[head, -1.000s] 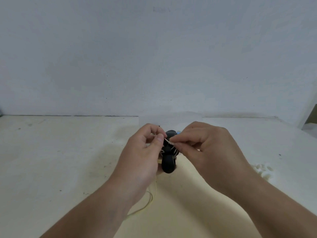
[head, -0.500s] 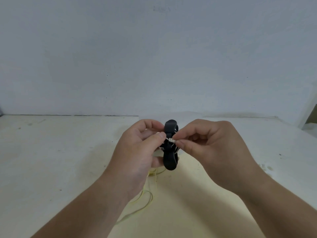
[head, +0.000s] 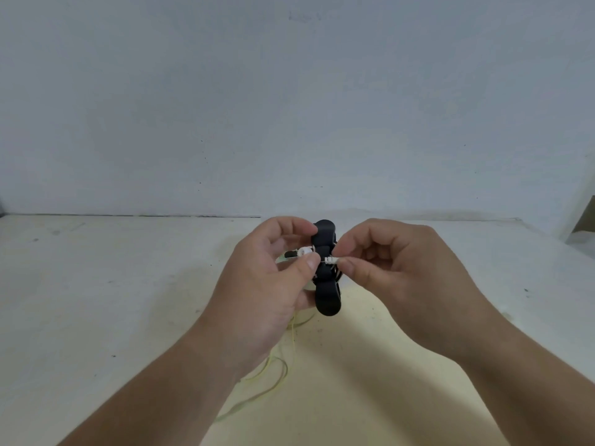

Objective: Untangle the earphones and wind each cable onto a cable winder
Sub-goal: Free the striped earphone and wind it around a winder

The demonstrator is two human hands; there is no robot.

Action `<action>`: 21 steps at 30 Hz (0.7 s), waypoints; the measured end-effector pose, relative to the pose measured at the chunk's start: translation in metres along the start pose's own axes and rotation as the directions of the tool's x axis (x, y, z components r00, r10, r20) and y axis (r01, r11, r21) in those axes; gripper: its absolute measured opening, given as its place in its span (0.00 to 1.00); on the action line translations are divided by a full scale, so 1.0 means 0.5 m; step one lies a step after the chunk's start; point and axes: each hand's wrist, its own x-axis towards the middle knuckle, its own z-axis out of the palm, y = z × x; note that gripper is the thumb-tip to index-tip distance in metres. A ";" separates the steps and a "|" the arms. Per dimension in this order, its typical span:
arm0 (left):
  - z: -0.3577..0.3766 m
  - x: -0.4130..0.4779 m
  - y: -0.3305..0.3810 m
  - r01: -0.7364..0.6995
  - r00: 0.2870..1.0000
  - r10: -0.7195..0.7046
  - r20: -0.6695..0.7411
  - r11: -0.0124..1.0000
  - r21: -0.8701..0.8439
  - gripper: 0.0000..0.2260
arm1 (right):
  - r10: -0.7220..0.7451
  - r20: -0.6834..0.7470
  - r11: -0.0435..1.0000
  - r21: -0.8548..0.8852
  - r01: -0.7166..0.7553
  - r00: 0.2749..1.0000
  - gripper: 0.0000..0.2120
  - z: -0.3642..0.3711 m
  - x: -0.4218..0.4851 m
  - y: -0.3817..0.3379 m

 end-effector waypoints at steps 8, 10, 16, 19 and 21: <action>0.009 -0.006 0.007 -0.037 0.998 0.042 -0.054 0.996 0.087 0.12 | -0.022 -0.015 0.997 -0.074 0.021 1.000 0.09 0.004 -0.001 0.001; 0.010 -0.005 0.008 -0.046 0.995 0.055 -0.086 0.994 0.100 0.11 | -0.033 -0.014 0.997 -0.077 0.032 0.999 0.09 0.009 -0.005 0.000; 0.010 -0.002 0.011 -0.029 0.996 0.032 -0.081 0.999 0.039 0.10 | -0.077 0.027 0.975 -0.207 0.081 0.997 0.08 0.005 -0.005 -0.003; 0.012 -0.003 0.010 -0.011 0.997 0.012 -0.081 1.000 0.018 0.12 | -0.096 0.046 0.969 -0.222 0.104 0.994 0.08 0.001 -0.007 -0.006; 0.017 -0.005 0.009 -0.009 0.996 0.011 -0.090 1.000 0.026 0.12 | -0.108 0.051 0.965 -0.236 0.117 0.993 0.08 0.001 -0.008 -0.008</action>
